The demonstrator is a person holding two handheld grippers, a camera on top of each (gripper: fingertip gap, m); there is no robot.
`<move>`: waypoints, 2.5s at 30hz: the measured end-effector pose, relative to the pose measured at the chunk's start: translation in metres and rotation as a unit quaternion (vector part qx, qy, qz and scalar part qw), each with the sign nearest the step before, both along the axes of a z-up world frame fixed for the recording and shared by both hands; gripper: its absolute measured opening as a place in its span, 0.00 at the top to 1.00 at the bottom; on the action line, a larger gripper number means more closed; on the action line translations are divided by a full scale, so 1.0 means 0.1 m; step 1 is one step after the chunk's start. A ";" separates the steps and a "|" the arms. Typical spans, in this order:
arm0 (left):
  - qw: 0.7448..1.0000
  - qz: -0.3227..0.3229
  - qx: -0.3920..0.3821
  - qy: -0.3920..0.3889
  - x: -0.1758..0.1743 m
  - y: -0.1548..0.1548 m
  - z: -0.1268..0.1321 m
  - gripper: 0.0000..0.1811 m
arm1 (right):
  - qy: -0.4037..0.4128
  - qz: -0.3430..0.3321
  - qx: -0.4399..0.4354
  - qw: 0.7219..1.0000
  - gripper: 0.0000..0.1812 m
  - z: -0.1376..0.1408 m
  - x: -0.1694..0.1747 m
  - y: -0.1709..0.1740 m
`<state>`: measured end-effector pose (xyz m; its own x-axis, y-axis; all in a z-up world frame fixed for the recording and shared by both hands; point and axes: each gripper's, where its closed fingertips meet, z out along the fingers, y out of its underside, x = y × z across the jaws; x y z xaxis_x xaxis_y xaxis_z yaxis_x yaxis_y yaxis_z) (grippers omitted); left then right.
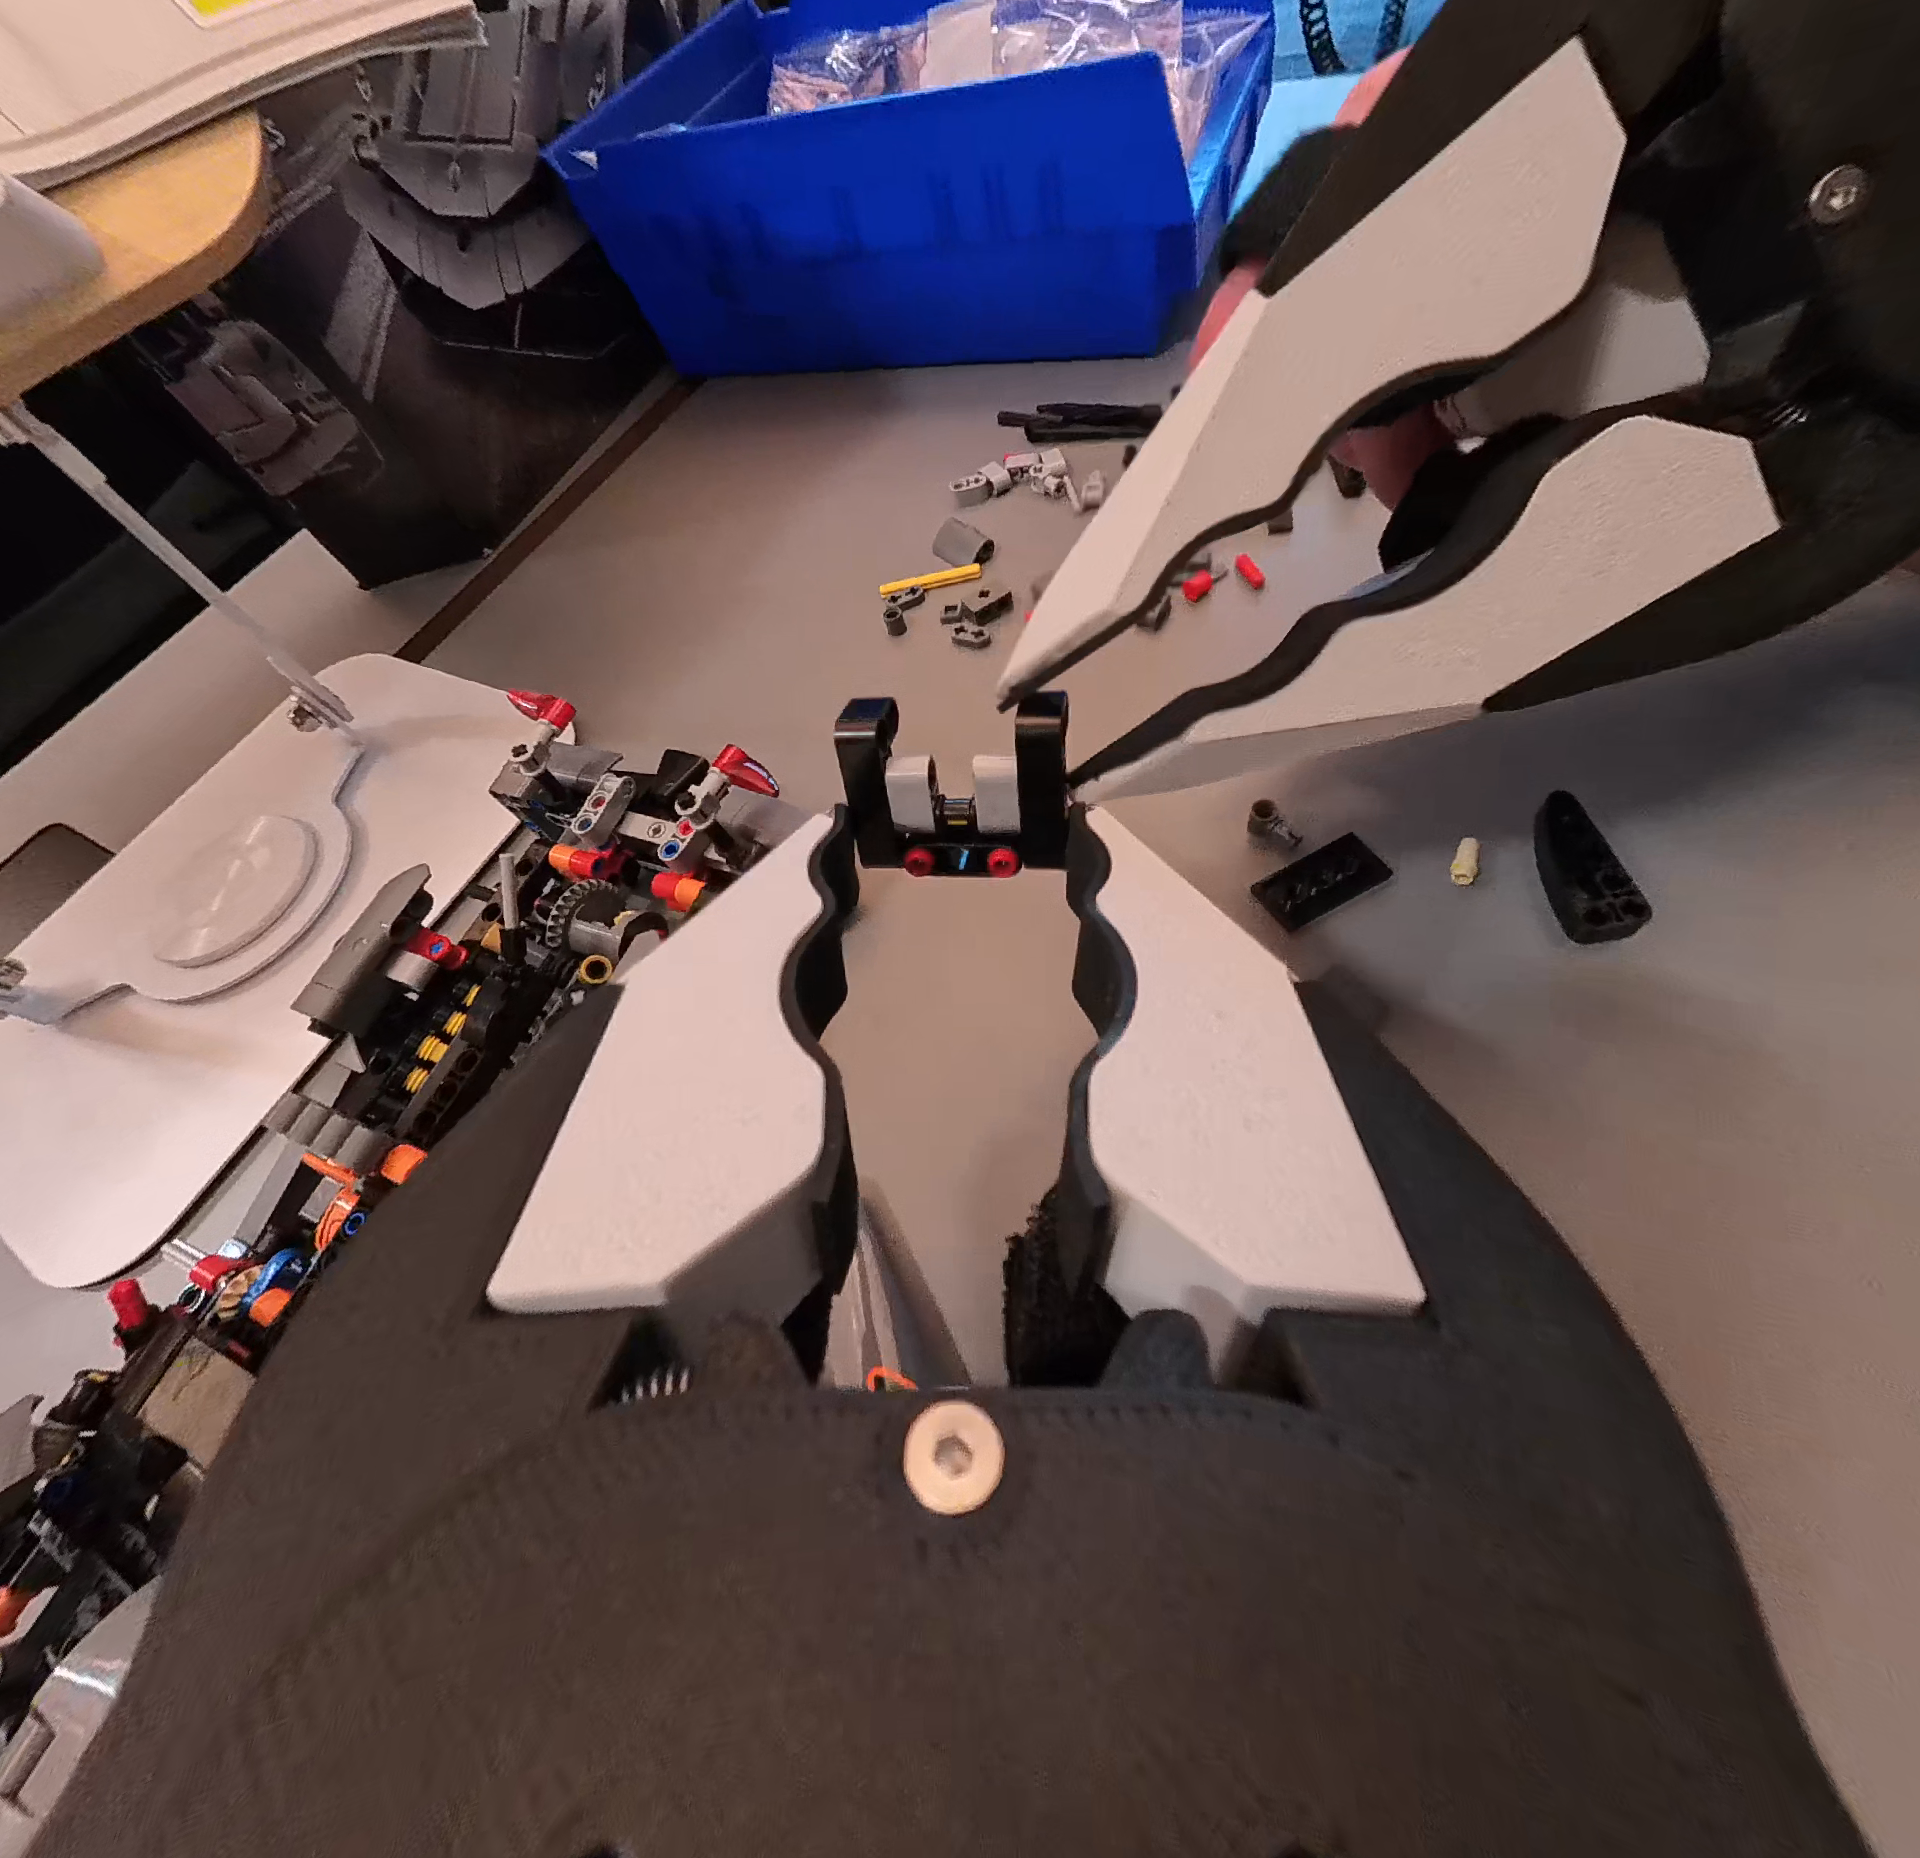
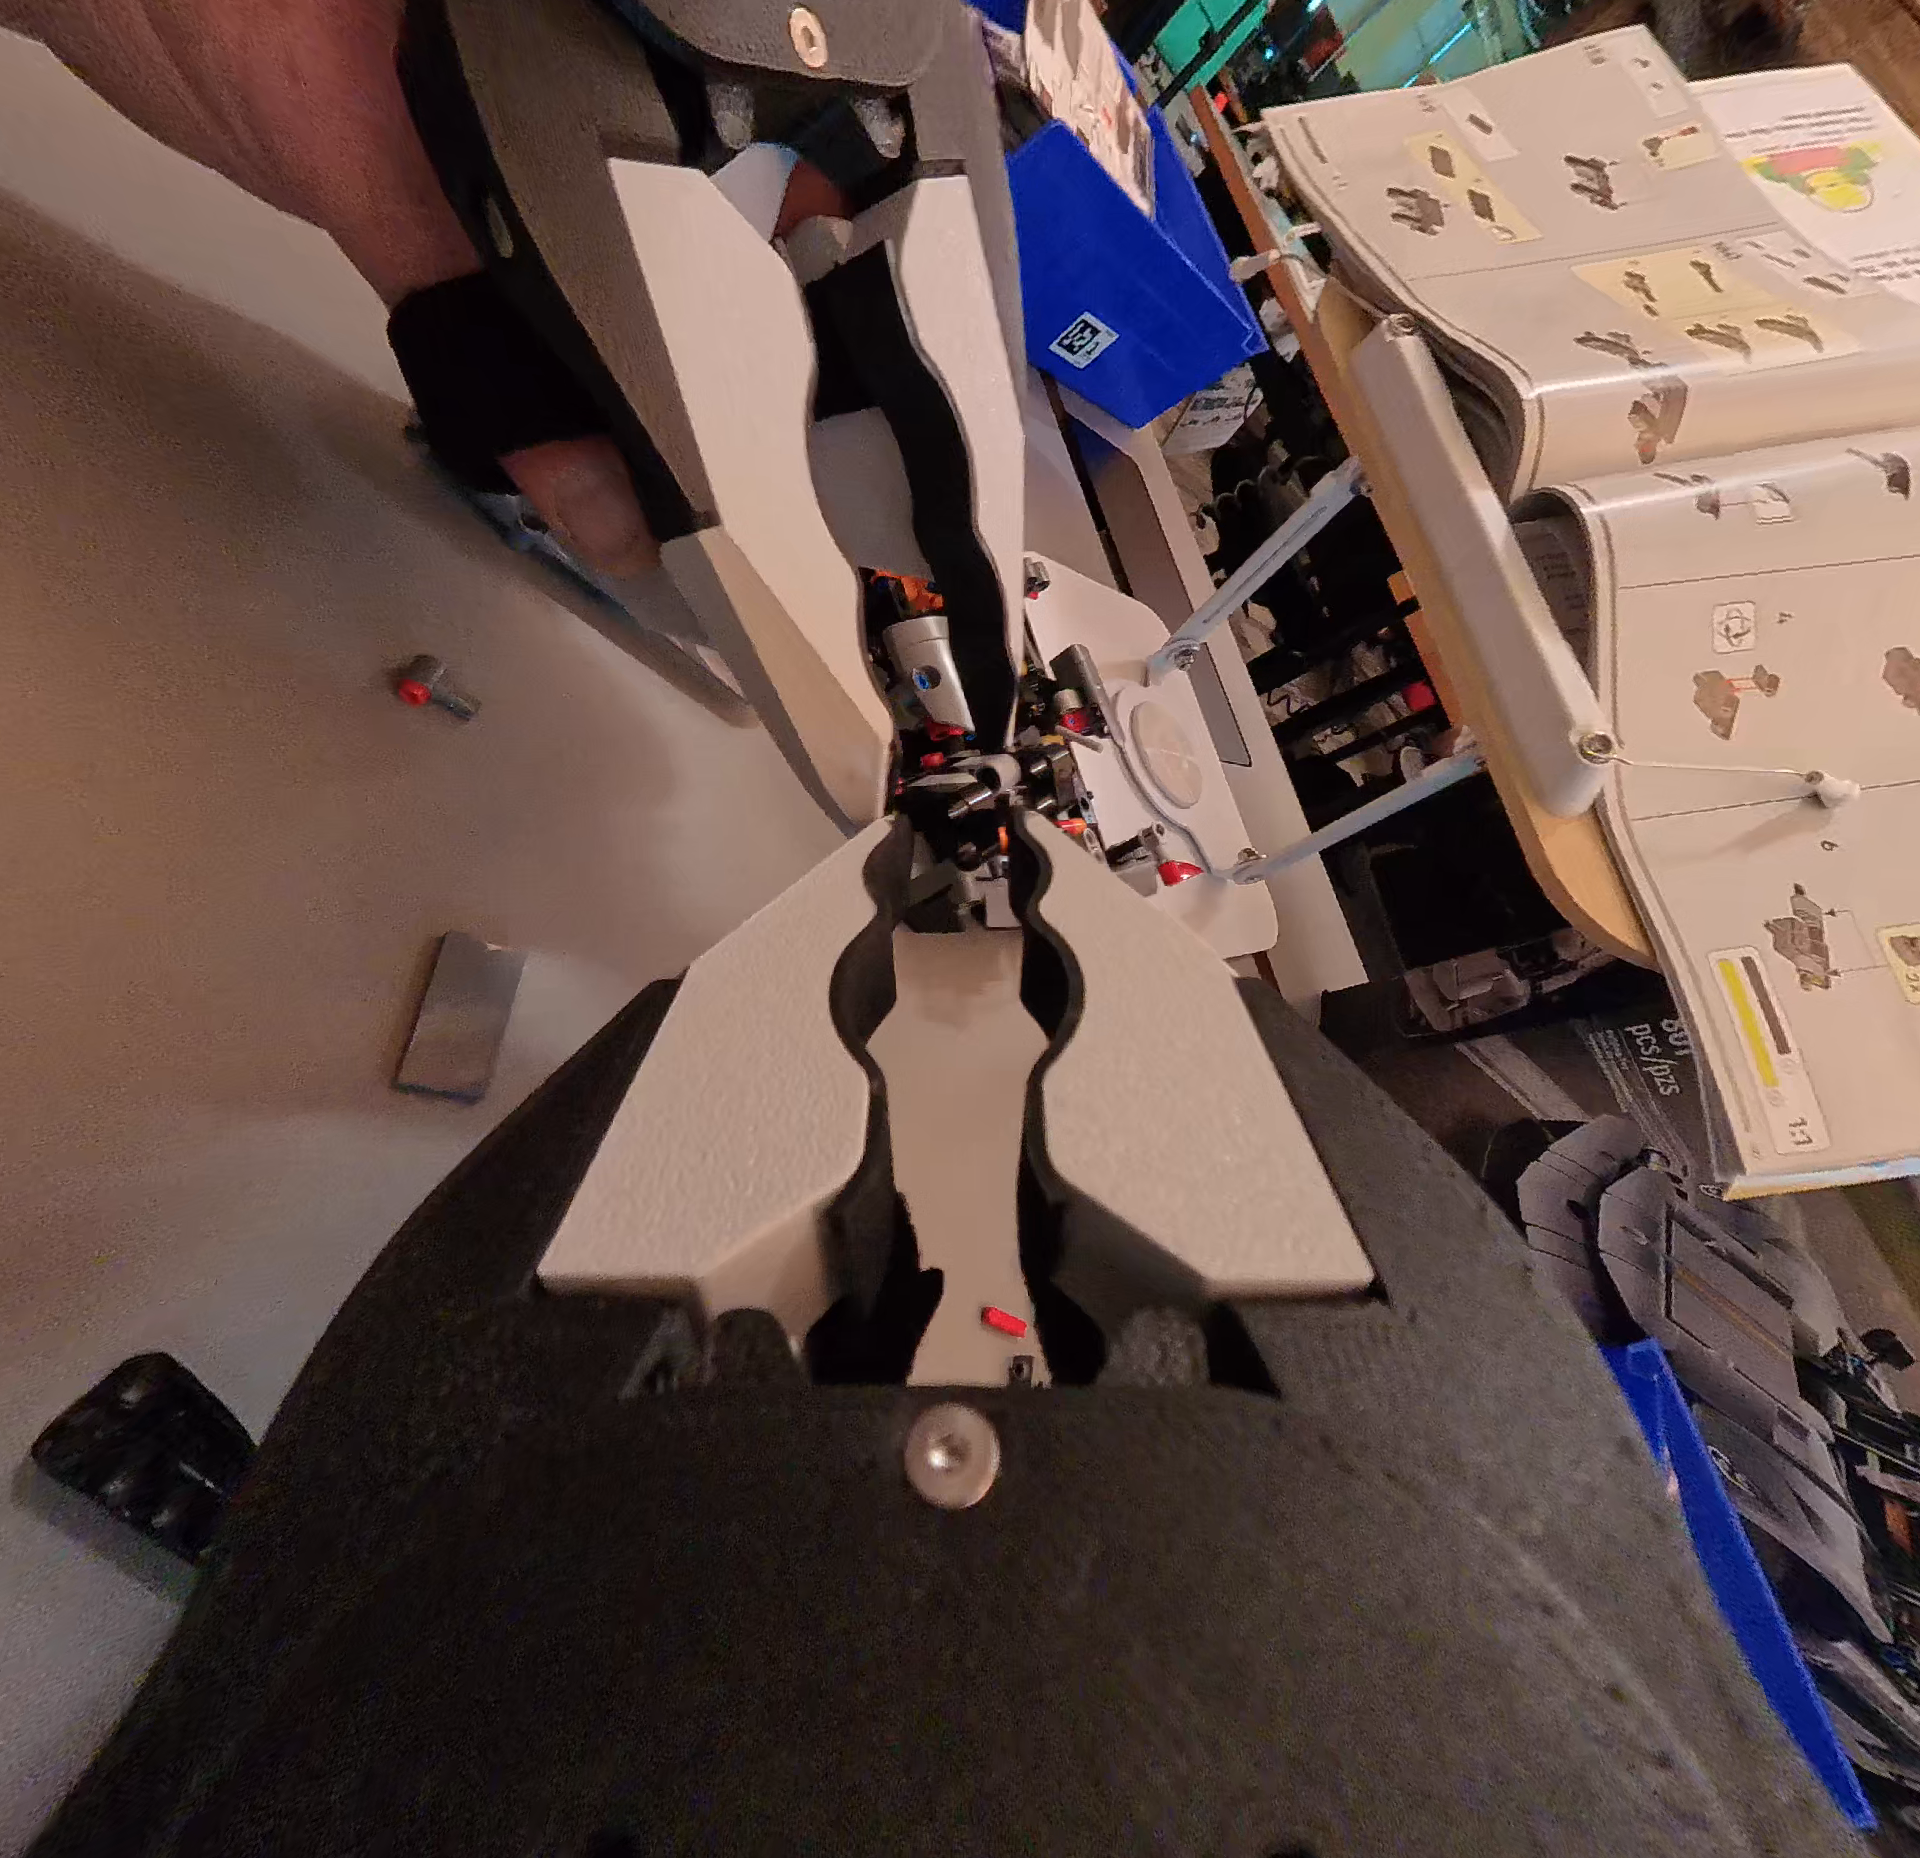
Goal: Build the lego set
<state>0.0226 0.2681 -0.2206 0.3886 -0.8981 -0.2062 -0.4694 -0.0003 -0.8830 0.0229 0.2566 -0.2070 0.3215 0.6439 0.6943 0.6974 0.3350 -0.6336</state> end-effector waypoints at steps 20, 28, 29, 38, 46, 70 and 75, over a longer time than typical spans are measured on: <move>1.000 -0.010 0.010 -0.025 0.00 -0.01 0.07 0.79 | 0.051 0.016 -0.041 0.998 0.94 0.07 0.01 -0.03; 0.999 -0.012 0.025 -0.045 0.00 -0.01 0.15 0.79 | 0.103 0.030 -0.074 0.991 0.95 0.14 0.04 -0.03; 0.999 -0.012 0.023 -0.047 0.00 -0.01 0.15 0.79 | 0.109 0.032 -0.078 0.990 0.95 0.14 0.04 -0.03; 0.999 -0.012 0.025 -0.045 0.00 -0.01 0.13 0.80 | 0.152 0.042 -0.104 0.982 0.96 0.22 0.06 -0.03; 0.989 -0.032 -0.058 -0.134 -0.01 -0.03 0.25 0.79 | 0.233 0.059 -0.140 0.961 0.96 0.38 0.14 -0.02; 0.866 -0.135 -0.300 -0.377 -0.07 -0.15 0.66 0.93 | 0.283 0.139 -0.162 0.935 0.96 0.56 0.04 -0.24; 0.863 -0.134 -0.303 -0.381 -0.08 -0.14 0.66 0.93 | 0.285 0.138 -0.169 0.934 0.96 0.54 0.04 -0.23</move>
